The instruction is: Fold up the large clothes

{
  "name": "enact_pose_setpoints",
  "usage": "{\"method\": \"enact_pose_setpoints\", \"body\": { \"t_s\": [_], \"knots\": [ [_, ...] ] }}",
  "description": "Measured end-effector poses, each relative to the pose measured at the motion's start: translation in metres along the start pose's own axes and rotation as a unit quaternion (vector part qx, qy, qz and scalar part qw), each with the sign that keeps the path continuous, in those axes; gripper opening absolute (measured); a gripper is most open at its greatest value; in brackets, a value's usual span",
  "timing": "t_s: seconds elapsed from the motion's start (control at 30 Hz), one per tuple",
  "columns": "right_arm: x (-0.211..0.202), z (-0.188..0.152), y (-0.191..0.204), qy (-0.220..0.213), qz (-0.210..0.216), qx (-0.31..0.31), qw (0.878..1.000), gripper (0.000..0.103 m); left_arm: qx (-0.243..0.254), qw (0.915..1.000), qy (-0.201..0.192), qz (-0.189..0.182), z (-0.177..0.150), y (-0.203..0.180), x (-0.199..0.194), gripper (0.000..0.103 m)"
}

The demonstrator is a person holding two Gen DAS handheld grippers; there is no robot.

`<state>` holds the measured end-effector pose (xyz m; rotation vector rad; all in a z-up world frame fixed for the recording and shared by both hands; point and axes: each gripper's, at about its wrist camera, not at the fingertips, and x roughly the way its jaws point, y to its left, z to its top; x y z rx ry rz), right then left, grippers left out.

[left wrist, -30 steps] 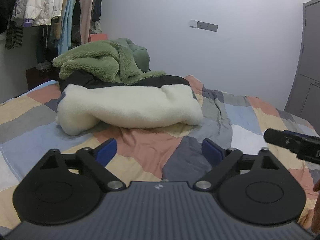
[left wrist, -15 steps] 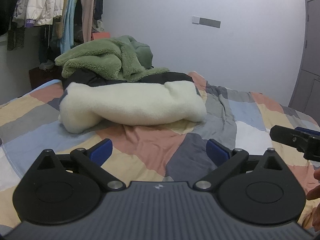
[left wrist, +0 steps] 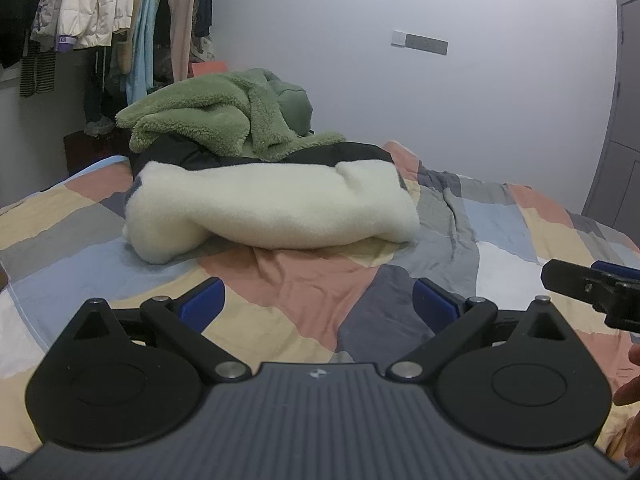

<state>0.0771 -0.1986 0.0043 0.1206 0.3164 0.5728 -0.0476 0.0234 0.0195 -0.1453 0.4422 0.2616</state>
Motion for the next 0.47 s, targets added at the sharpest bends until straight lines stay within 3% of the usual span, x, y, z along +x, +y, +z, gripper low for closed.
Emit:
{"method": "enact_pose_setpoints", "body": {
  "t_s": [0.47],
  "knots": [
    [0.0024, -0.0001, 0.0, 0.002, -0.002, 0.0, 1.0, 0.103, 0.005, 1.0, 0.002, 0.001, -0.0008, -0.0024, -0.0007, 0.102]
  ]
}}
